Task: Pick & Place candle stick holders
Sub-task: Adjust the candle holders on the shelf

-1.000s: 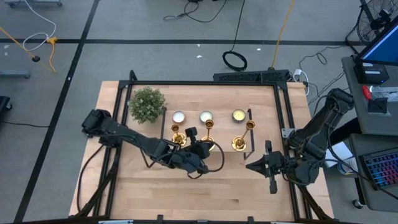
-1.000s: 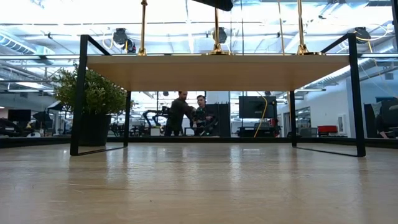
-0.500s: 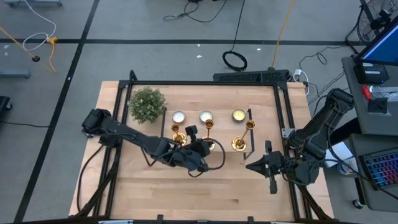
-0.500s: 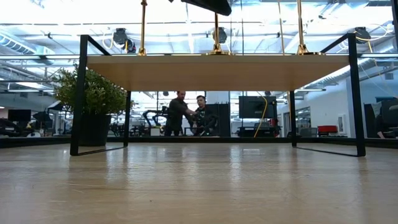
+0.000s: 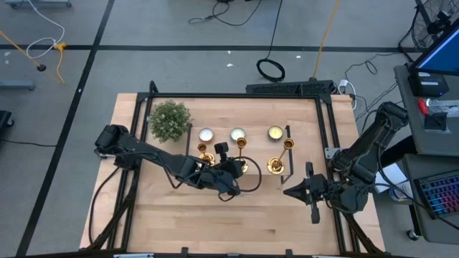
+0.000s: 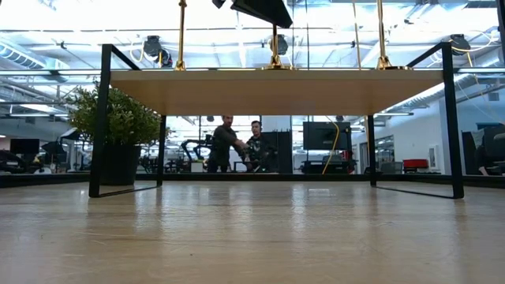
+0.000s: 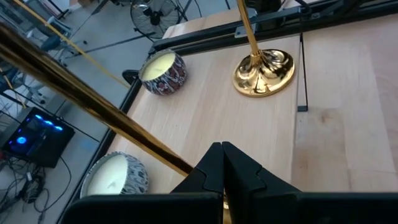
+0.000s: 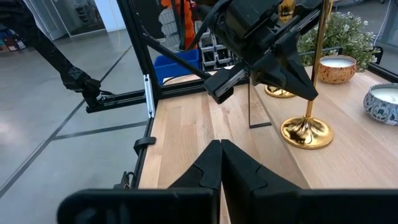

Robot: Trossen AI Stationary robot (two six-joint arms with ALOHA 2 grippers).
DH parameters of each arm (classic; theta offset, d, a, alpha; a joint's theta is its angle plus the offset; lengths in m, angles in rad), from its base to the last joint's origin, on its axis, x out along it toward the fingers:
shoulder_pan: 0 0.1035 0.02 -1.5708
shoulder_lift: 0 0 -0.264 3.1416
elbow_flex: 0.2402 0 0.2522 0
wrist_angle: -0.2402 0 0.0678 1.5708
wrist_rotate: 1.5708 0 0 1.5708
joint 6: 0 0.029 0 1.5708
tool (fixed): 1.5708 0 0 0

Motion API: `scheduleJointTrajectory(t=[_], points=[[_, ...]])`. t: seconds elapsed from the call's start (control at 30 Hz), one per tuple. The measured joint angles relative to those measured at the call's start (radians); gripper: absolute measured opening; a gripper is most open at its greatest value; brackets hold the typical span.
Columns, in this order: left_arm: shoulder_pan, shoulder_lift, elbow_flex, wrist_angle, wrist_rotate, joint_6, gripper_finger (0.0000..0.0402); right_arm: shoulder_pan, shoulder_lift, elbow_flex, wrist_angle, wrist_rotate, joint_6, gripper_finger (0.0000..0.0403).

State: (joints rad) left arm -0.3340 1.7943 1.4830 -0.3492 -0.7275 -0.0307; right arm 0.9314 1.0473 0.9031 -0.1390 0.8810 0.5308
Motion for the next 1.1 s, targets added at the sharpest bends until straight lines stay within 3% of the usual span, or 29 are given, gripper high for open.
scheduleJointTrajectory(t=[1.1], points=[[0.023, 0.0, 0.0, 0.0, 0.024, 0.033, 0.0, 0.0, 0.0, 0.0, 0.0, 0.0, -0.001, 0.0]])
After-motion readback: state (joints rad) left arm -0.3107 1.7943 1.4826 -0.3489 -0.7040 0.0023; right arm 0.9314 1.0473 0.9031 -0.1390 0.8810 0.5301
